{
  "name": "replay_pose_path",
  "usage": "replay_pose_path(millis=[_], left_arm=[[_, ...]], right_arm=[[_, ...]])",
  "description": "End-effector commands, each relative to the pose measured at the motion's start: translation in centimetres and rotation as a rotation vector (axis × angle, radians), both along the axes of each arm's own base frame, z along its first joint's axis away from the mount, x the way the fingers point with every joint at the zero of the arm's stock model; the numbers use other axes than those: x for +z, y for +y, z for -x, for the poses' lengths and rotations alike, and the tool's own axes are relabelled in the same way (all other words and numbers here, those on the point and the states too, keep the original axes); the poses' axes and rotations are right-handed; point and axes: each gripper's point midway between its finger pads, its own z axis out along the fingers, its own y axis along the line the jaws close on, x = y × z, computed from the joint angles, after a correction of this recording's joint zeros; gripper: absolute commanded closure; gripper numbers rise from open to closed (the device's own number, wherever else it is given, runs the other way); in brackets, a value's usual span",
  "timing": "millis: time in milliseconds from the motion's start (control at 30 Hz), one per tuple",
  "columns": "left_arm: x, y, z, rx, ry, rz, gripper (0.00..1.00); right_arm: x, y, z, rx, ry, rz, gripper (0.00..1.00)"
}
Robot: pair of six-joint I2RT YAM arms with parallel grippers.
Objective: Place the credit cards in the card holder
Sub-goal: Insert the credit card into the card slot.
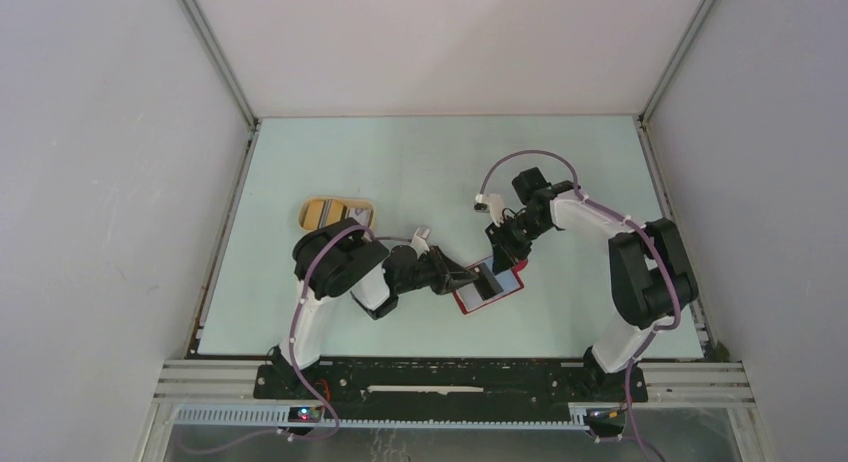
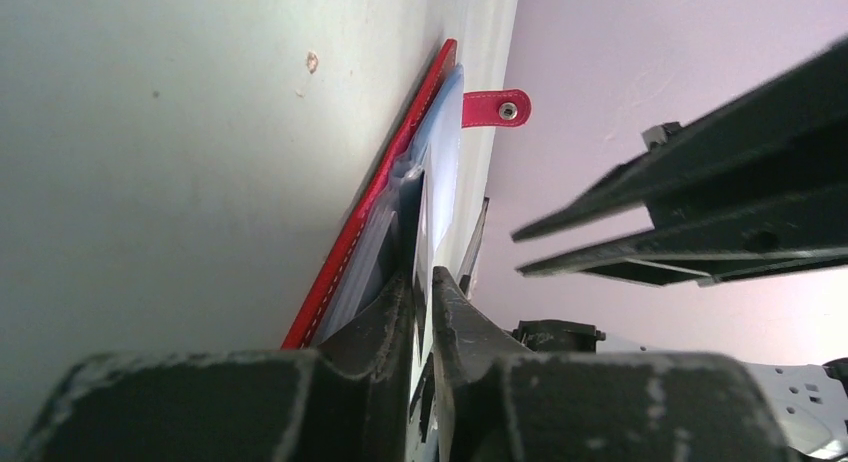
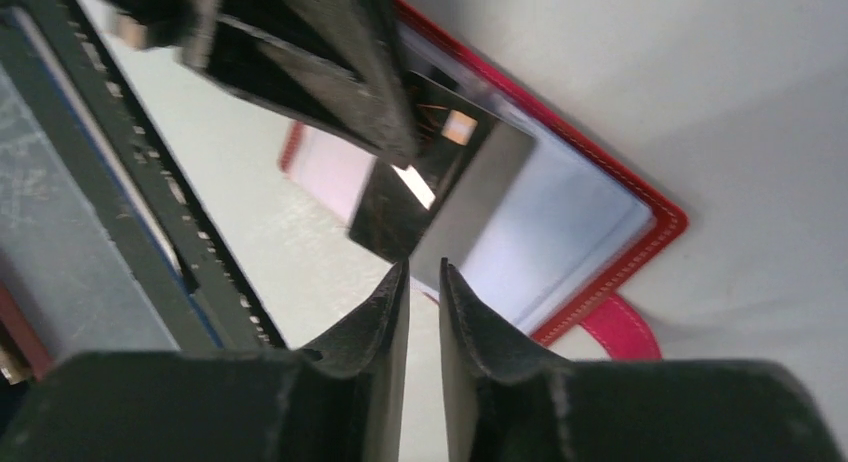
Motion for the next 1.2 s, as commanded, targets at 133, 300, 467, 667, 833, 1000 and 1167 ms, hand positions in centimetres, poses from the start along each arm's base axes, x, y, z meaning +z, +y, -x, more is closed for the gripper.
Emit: replay_pose_path(millis=[133, 300, 467, 667, 833, 1000, 1167], left_arm=[[-0.9, -0.1, 0.4, -0.017, 0.013, -0.015, 0.78], [-1.0, 0.0, 0.4, -0.015, 0.015, -0.006, 0.77], [-1.1, -0.1, 0.4, -0.014, 0.019, 0.001, 0.75], [-1.1, -0.1, 0.4, -0.012, 0.023, 0.015, 0.75], [-1.2, -0.1, 0.5, -0.013, 0.022, 0.017, 0.75], [-1.3, -0.1, 0.5, -0.015, 0.024, 0.015, 0.74], [-1.5, -0.1, 0.5, -0.014, 0.027, 0.013, 0.74]], right_arm=[[5.0, 4.2, 3.3, 0.269, -0.144, -0.223, 0.89], [3.6, 5.2, 4.2, 0.383, -0.278, -0.167, 0.97], [1.4, 5.7, 4.8, 0.495, -0.417, -0.091, 1.0], [-0.9, 5.8, 4.7, 0.624, -0.591, 0.01, 1.0], [-0.8, 6.5, 4.2, 0.604, -0.644, 0.027, 1.0], [-1.2, 6.6, 3.4, 0.58, -0.671, 0.066, 1.0], [-1.4, 6.3, 3.1, 0.571, -0.677, 0.09, 1.0]])
